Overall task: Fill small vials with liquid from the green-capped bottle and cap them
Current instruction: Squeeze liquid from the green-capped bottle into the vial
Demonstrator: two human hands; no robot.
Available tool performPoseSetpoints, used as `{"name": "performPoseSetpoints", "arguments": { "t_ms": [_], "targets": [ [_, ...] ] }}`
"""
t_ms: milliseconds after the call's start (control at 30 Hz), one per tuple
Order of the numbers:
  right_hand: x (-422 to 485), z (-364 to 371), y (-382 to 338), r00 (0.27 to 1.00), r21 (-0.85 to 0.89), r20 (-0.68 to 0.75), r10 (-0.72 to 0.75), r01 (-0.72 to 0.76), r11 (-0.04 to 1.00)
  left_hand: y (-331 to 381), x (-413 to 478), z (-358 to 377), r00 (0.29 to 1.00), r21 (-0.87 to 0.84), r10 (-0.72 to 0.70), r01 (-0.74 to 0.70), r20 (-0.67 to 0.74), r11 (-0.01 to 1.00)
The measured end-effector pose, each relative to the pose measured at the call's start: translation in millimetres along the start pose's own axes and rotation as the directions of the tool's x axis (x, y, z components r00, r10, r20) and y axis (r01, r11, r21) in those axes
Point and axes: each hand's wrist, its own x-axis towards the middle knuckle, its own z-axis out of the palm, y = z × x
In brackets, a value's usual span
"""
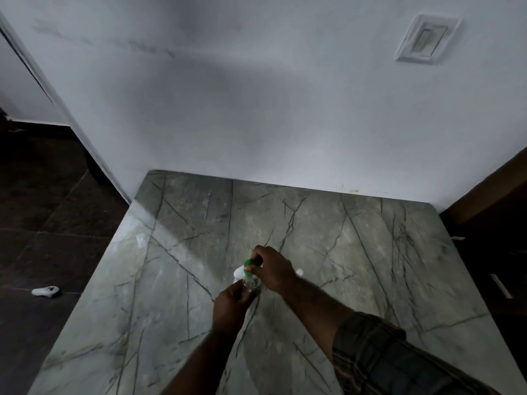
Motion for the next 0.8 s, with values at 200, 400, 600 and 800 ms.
{"name": "performPoseSetpoints", "arguments": {
  "t_ms": [200,400,600,800],
  "targets": [
    [2.5,-3.8,-0.2,1.0,0.008,0.008,-0.011,0.01,1.0,1.8,0.7,-0.9,1.0,-0.024,0.012,-0.012,-0.011,1.0],
    [1.3,1.3,3.7,1.0,0.004,0.008,-0.012,0.012,1.0,-2.5,0.7,1.7,1.0,0.018,0.014,-0.014,0.002,1.0],
    [5.0,-3.1,-0.6,1.0,0.024,0.007,-0.005,0.005,1.0,-1.5,2.8,-0.2,1.0,0.006,0.023,-0.023,0.001,1.0],
    [2.4,4.7,4.2,1.0,0.014,-0.007,-0.004,0.004,1.0,-6.0,3.4,3.1,1.0,-0.023,0.006,-0.005,0.011,1.0]
  ]
}}
